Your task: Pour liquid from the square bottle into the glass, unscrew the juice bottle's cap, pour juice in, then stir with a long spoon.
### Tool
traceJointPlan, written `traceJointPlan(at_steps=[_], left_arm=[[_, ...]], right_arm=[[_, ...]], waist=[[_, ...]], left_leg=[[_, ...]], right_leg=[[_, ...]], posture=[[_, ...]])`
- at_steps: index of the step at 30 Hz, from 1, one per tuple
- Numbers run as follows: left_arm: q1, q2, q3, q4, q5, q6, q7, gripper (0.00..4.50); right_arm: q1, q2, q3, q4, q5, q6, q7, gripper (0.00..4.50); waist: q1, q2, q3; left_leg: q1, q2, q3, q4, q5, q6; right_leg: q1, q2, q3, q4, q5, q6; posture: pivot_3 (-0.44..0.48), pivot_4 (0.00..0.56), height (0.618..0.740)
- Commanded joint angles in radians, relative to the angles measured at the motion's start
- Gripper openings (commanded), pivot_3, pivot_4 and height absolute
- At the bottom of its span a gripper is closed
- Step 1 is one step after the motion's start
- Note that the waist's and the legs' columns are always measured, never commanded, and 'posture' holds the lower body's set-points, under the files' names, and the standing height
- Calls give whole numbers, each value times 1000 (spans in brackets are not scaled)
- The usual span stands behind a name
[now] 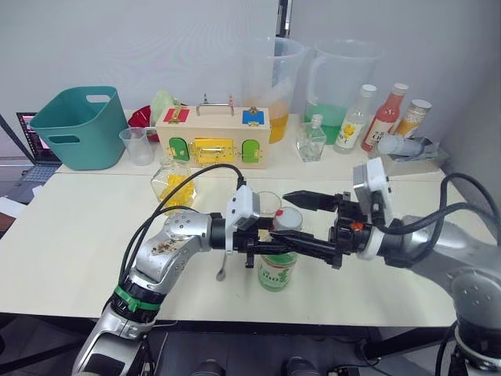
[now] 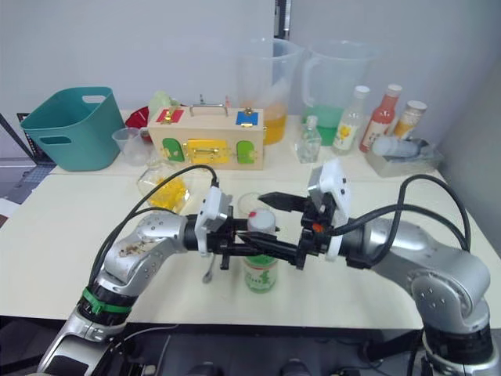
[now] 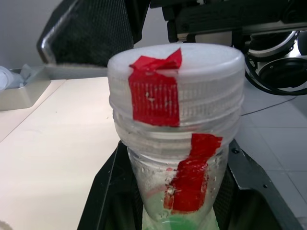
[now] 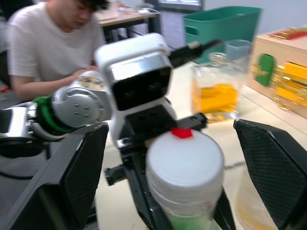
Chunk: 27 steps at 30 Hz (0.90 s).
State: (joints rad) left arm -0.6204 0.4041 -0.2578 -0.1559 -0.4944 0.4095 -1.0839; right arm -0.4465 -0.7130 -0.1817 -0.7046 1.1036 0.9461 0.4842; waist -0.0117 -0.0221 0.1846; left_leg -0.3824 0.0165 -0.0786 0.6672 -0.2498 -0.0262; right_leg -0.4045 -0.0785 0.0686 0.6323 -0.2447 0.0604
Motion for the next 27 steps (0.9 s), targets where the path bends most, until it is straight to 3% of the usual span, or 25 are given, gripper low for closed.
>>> traceJointPlan(at_steps=[1, 13, 22, 27], left_arm=[[-15, -3, -14, 35, 49, -26, 1, 1293], [-38, -11, -21, 61, 55, -34, -15, 1293], [-38, -6, -15, 52, 59, -29, -8, 1293], [-35, -3, -13, 47, 62, -28, -2, 1293]], right_arm=[[17, -30, -46, -74, 74, 20, -107, 4437], [23, -62, -8, -103, 154, -2, -270, 4437], [-5, -66, 39, -72, 124, -7, -254, 1686], [-21, -71, 52, -65, 113, -17, -206, 1684]], waist=[[1, 0, 0], [1, 0, 0], [0, 0, 0], [0, 0, 0]], left_leg=[[0, 0, 0, 0, 0, 0], [-1, 0, 0, 0, 0, 0], [-1, 0, 0, 0, 0, 0], [-1, 0, 0, 0, 0, 0]], right_leg=[[0, 0, 0, 0, 0, 0], [0, 0, 0, -1, 0, 0], [0, 0, 0, -1, 0, 0], [0, 0, 0, -1, 0, 0]], posture=[[0, 150, 731], [0, 150, 731], [0, 150, 731], [0, 150, 731]])
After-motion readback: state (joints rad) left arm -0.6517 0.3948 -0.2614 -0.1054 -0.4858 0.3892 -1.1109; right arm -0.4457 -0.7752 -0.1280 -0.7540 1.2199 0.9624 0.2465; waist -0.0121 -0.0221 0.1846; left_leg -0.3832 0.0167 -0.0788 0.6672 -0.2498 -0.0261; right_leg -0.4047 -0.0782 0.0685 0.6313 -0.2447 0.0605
